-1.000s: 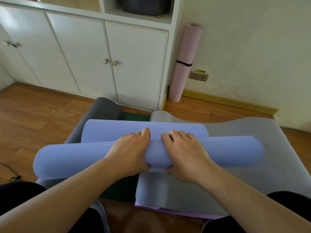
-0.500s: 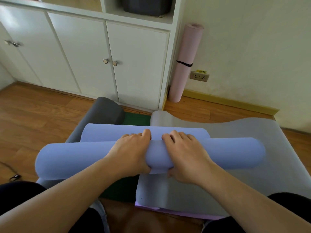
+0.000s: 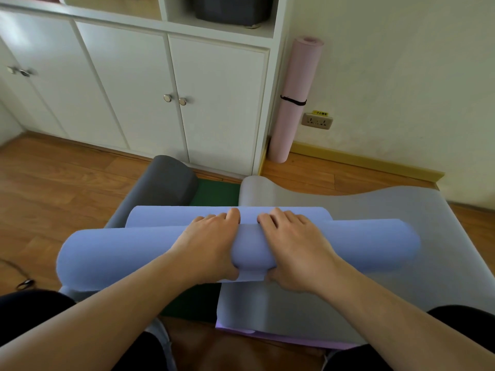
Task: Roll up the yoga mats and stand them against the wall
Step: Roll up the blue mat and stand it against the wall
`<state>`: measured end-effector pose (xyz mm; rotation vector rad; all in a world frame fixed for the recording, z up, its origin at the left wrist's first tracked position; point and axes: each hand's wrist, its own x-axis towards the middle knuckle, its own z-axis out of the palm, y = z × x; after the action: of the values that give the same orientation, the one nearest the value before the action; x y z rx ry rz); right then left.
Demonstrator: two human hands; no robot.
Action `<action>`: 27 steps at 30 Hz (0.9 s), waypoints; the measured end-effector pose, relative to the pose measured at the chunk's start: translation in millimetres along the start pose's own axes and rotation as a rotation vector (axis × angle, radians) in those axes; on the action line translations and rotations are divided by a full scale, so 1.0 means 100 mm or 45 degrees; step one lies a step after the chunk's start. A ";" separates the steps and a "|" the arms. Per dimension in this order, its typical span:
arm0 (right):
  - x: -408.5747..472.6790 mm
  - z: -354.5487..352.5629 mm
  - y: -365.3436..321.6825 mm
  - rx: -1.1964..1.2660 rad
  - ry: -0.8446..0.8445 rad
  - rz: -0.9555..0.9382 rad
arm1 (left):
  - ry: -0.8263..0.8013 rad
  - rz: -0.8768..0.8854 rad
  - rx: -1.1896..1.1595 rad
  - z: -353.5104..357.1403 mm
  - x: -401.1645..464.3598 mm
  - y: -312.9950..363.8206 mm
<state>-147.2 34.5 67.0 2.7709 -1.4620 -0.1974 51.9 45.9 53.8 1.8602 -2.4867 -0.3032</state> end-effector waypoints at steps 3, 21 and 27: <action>0.02 0.01 0.00 0.004 0.011 -0.008 | -0.014 0.015 0.014 0.01 -0.04 0.02; 0.03 0.00 0.02 0.044 0.049 -0.006 | 0.015 0.052 0.165 0.04 -0.08 0.03; 0.01 -0.03 0.01 0.075 0.019 0.012 | 0.118 0.032 0.140 0.01 -0.02 0.05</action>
<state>-147.3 32.9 70.3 2.8038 -1.5014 -0.1354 47.5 49.2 53.8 1.8344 -2.5102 -0.0789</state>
